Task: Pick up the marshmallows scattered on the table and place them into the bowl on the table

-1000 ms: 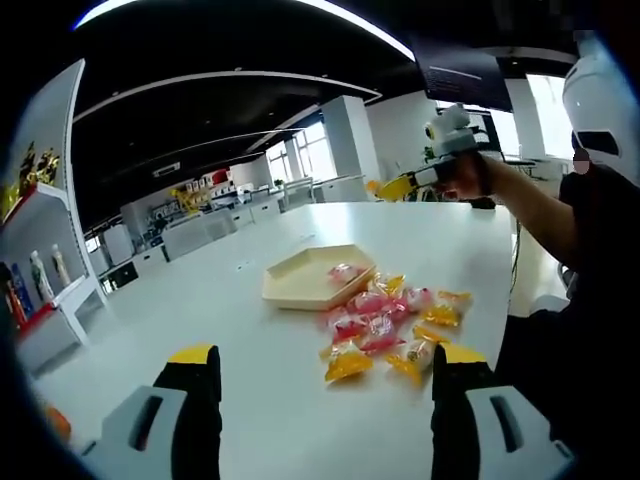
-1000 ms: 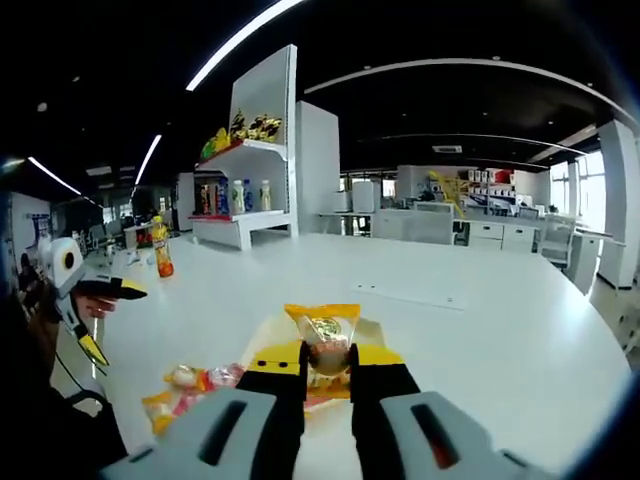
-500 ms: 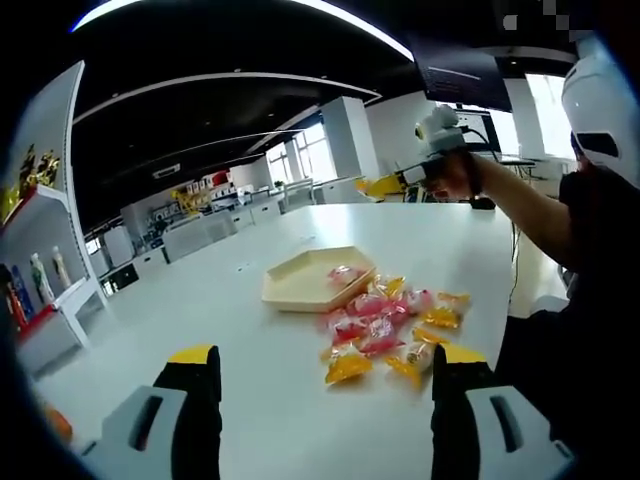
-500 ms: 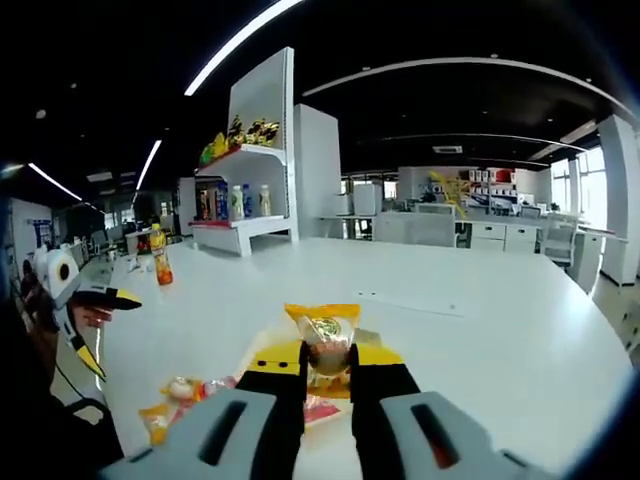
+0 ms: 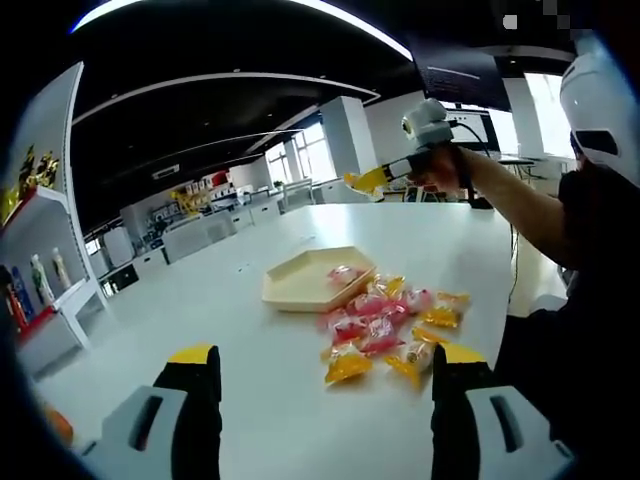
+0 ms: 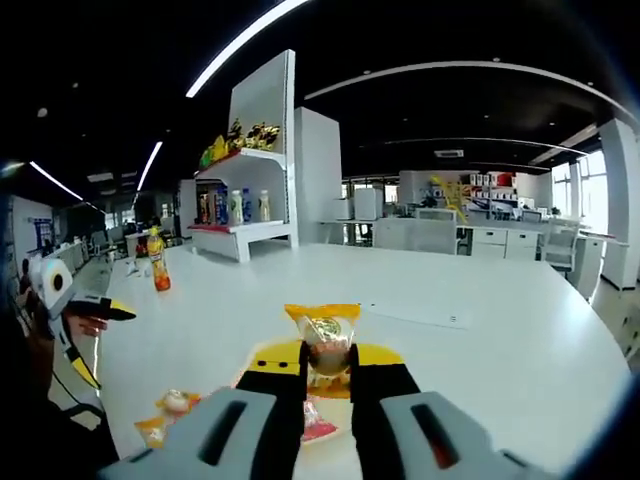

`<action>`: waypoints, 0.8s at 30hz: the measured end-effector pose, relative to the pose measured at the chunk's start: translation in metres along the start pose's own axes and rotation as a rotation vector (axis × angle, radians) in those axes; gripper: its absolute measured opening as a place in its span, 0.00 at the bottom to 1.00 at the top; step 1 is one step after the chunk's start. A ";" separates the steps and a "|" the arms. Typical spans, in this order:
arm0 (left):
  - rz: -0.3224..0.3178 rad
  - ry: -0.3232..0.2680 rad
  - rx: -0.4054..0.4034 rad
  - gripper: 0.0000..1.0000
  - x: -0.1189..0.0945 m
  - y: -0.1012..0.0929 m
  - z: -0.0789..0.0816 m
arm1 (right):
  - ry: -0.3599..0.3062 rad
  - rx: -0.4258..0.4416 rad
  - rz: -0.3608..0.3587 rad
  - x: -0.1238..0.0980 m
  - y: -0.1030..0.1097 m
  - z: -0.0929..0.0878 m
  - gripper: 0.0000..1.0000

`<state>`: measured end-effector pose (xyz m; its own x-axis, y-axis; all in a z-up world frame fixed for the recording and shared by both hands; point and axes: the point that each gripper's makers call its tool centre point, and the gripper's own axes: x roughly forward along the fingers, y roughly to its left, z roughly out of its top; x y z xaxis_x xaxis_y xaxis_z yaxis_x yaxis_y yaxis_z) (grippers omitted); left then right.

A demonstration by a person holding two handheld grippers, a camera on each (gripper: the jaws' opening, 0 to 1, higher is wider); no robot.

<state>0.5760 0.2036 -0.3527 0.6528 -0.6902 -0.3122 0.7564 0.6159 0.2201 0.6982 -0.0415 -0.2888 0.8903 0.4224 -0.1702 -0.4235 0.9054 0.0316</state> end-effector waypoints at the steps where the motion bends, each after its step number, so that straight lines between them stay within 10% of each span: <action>1: -0.001 -0.001 0.000 0.86 0.000 0.000 0.000 | -0.002 0.002 0.000 0.001 0.000 0.000 0.15; 24: 0.006 0.009 -0.003 0.86 -0.005 -0.005 -0.004 | 0.075 -0.023 -0.012 0.053 -0.006 -0.026 0.15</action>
<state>0.5688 0.2054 -0.3562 0.6569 -0.6832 -0.3189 0.7524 0.6213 0.2188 0.7436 -0.0262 -0.3239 0.8806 0.4065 -0.2435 -0.4175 0.9086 0.0070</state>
